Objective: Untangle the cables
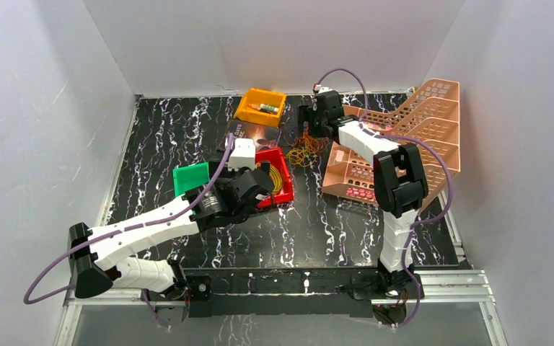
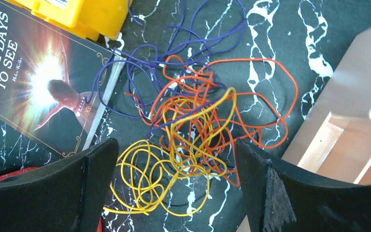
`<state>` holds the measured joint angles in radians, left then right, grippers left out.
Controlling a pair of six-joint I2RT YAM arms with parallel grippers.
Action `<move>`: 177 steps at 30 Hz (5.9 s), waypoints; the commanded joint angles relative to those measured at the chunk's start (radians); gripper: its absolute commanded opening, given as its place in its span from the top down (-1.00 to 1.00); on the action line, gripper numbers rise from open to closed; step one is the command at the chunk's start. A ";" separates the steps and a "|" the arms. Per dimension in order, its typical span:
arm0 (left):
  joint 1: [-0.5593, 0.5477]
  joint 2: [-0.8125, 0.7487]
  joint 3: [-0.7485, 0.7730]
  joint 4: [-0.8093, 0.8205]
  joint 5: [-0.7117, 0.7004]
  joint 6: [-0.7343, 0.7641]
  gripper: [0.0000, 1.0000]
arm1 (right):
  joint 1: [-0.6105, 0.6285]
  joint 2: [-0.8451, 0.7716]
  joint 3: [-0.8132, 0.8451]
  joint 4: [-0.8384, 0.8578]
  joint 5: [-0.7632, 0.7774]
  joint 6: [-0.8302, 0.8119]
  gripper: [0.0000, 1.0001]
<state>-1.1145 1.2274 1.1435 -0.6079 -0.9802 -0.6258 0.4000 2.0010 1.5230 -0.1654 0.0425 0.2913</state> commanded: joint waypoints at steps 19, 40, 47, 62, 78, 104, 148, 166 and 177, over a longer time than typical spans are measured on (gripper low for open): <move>0.006 -0.073 -0.039 -0.096 -0.048 -0.072 -0.97 | 0.079 0.241 0.219 -0.009 0.212 -0.004 -0.96; 0.065 -0.040 -0.048 -0.114 -0.064 -0.066 -0.97 | 0.079 0.318 0.211 -0.005 0.201 0.003 0.10; 0.124 -0.016 -0.062 -0.030 0.012 0.005 -0.97 | 0.077 0.213 0.146 0.050 0.183 -0.034 0.69; 0.192 -0.032 -0.109 0.050 0.079 0.080 -0.97 | 0.073 -0.056 0.076 0.062 0.160 -0.062 1.00; 0.279 -0.087 -0.163 0.124 0.134 0.137 -0.97 | 0.118 -0.405 -0.074 -0.059 0.141 -0.065 1.00; 0.308 -0.148 -0.245 0.232 0.309 0.124 -0.97 | 0.393 -0.893 -0.725 -0.018 0.100 0.034 0.98; 0.230 -0.023 -0.256 0.430 0.606 0.082 -0.97 | 0.391 -1.007 -0.775 -0.176 0.168 0.307 -0.07; 0.053 0.213 -0.213 0.687 0.779 0.110 -0.58 | 0.392 -1.100 -0.905 -0.142 0.244 0.506 0.06; 0.053 0.303 -0.155 0.703 0.744 0.148 -0.03 | 0.392 -1.088 -0.905 -0.138 0.234 0.485 0.06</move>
<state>-1.0584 1.5196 0.9463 0.0677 -0.2218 -0.4988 0.7879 0.9203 0.6220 -0.3408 0.2699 0.7795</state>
